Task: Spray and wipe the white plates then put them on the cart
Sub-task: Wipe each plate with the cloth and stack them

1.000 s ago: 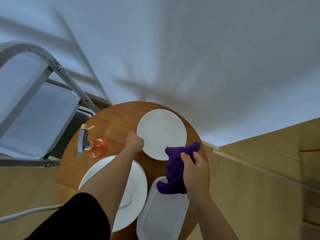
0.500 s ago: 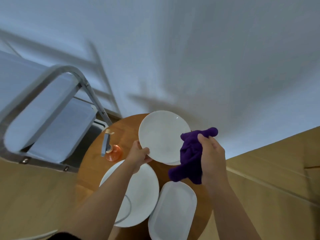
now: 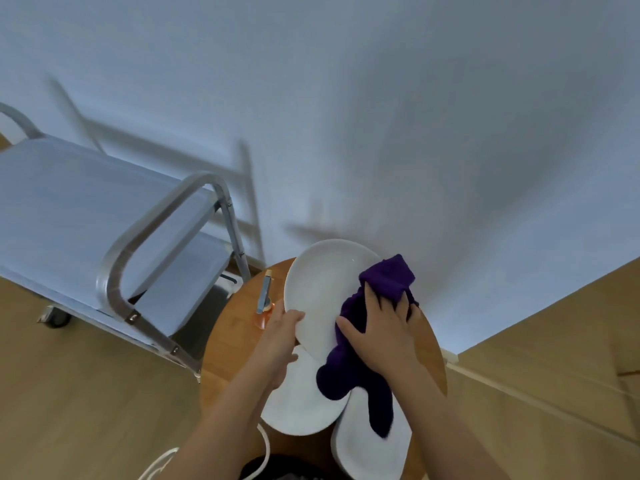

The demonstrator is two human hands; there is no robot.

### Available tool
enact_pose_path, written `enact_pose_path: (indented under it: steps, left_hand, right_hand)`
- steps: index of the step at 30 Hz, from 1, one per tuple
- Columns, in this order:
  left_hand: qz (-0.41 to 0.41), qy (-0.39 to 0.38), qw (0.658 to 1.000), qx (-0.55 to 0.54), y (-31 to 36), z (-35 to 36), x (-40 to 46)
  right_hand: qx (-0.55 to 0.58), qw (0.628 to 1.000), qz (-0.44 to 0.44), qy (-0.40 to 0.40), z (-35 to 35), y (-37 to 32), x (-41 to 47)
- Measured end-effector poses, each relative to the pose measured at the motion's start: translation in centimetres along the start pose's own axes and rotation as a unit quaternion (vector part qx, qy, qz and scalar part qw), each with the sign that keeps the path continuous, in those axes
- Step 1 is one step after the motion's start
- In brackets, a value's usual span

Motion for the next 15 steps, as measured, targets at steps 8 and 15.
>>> enact_pose_path:
  steps: [8,15]
  left_hand:
    - [0.039,-0.052,0.994,-0.088,1.6,-1.1,-4.4]
    - [0.040,-0.055,0.990,-0.123,2.4,-0.7,-6.5]
  right_hand:
    - [0.009,0.993,-0.039,0.114,-1.7,-3.5,0.1]
    - [0.272,0.920,-0.188,0.210,-6.2,-11.5,0.4]
Point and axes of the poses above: each hand's wrist, its own x-axis towards the middle knuckle, its own z-axis out of the palm, y = z × x, the point moved 5 cm from there along x, towards the middle knuckle, and after that the axes turned 9 degrees about -z, right-handed, at the moved point
